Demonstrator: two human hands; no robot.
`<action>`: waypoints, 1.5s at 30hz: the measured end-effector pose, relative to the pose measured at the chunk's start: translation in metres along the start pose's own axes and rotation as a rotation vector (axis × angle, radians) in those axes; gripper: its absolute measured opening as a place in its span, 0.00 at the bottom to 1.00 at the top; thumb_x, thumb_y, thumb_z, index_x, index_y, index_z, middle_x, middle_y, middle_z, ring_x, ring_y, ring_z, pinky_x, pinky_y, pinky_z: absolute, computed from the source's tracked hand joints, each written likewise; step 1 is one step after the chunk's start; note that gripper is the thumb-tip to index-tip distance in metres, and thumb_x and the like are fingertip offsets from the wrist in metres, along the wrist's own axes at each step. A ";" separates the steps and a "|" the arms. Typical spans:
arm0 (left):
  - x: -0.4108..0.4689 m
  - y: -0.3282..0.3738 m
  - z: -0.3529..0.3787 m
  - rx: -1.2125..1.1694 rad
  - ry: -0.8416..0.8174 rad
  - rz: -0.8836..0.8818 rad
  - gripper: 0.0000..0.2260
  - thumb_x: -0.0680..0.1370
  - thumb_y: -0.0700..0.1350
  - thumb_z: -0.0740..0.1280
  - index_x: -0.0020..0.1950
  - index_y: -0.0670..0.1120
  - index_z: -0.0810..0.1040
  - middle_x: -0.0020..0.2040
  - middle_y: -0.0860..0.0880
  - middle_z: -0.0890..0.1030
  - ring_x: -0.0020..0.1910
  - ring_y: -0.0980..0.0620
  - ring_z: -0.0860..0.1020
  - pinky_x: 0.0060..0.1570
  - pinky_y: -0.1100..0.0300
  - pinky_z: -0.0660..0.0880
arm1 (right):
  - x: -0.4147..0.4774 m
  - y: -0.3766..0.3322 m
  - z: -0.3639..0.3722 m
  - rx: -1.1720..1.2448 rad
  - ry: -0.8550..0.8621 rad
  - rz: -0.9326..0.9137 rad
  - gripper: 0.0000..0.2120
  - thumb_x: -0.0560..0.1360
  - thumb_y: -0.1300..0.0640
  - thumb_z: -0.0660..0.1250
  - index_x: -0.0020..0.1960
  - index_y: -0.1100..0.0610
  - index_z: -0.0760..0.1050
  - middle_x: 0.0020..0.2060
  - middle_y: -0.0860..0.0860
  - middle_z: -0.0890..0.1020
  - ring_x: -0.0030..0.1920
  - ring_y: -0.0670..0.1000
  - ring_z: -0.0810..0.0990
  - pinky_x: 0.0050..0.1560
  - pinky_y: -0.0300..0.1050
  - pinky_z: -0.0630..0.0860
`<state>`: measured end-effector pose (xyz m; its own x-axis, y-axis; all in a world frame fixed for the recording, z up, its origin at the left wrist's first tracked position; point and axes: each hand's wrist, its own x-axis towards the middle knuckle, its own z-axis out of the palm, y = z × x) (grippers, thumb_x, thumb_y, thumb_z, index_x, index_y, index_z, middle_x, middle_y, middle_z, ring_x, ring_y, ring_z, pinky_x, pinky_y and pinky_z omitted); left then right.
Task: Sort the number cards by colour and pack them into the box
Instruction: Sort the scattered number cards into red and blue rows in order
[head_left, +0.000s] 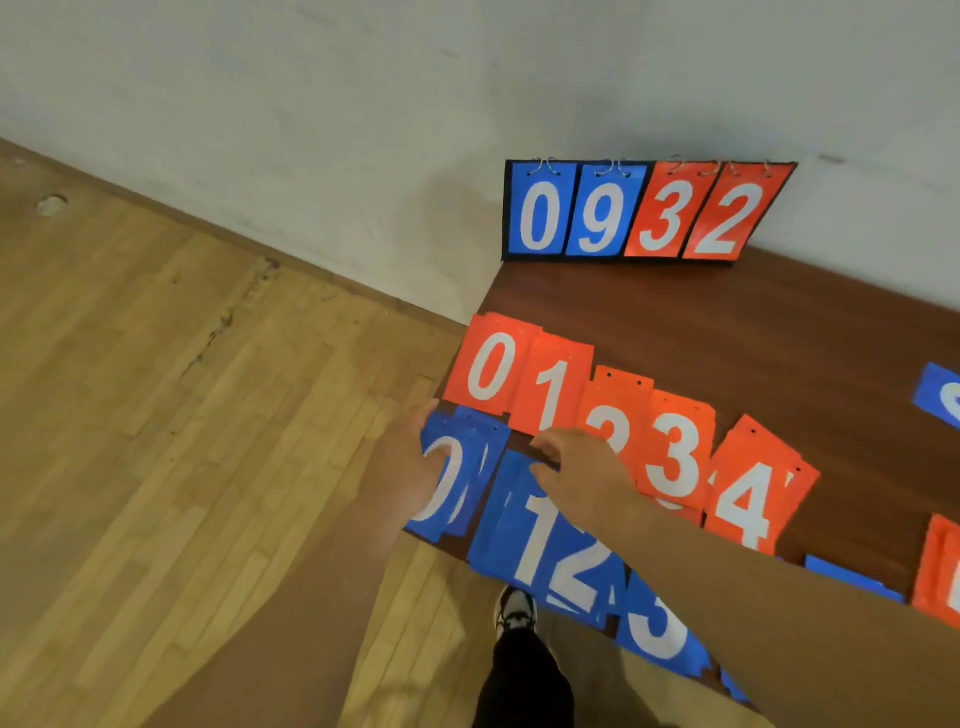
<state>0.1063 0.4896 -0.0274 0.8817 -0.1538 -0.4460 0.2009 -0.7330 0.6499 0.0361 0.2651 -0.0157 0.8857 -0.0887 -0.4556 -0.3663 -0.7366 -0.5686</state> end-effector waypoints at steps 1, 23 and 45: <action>0.000 -0.001 0.002 0.102 -0.015 -0.004 0.28 0.81 0.50 0.67 0.80 0.57 0.61 0.75 0.51 0.68 0.73 0.48 0.68 0.70 0.54 0.68 | 0.001 0.002 -0.002 -0.019 0.015 0.007 0.15 0.80 0.52 0.66 0.66 0.51 0.75 0.60 0.49 0.78 0.59 0.53 0.77 0.58 0.46 0.75; -0.021 0.267 0.130 0.559 -0.080 0.764 0.29 0.78 0.61 0.65 0.77 0.55 0.64 0.71 0.50 0.66 0.69 0.47 0.66 0.66 0.50 0.70 | -0.173 0.182 -0.222 -0.036 0.732 0.398 0.15 0.70 0.52 0.73 0.56 0.53 0.80 0.54 0.52 0.80 0.55 0.56 0.79 0.59 0.51 0.76; -0.063 0.408 0.378 0.678 -0.204 0.595 0.29 0.78 0.62 0.64 0.77 0.57 0.63 0.71 0.50 0.65 0.69 0.45 0.67 0.66 0.48 0.70 | -0.209 0.407 -0.323 0.058 0.477 0.423 0.17 0.71 0.51 0.71 0.60 0.49 0.77 0.66 0.51 0.71 0.64 0.54 0.74 0.66 0.49 0.72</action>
<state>-0.0285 -0.0500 0.0329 0.6540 -0.6963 -0.2957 -0.6108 -0.7167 0.3365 -0.2062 -0.2325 0.0696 0.6861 -0.6622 -0.3013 -0.7148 -0.5364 -0.4487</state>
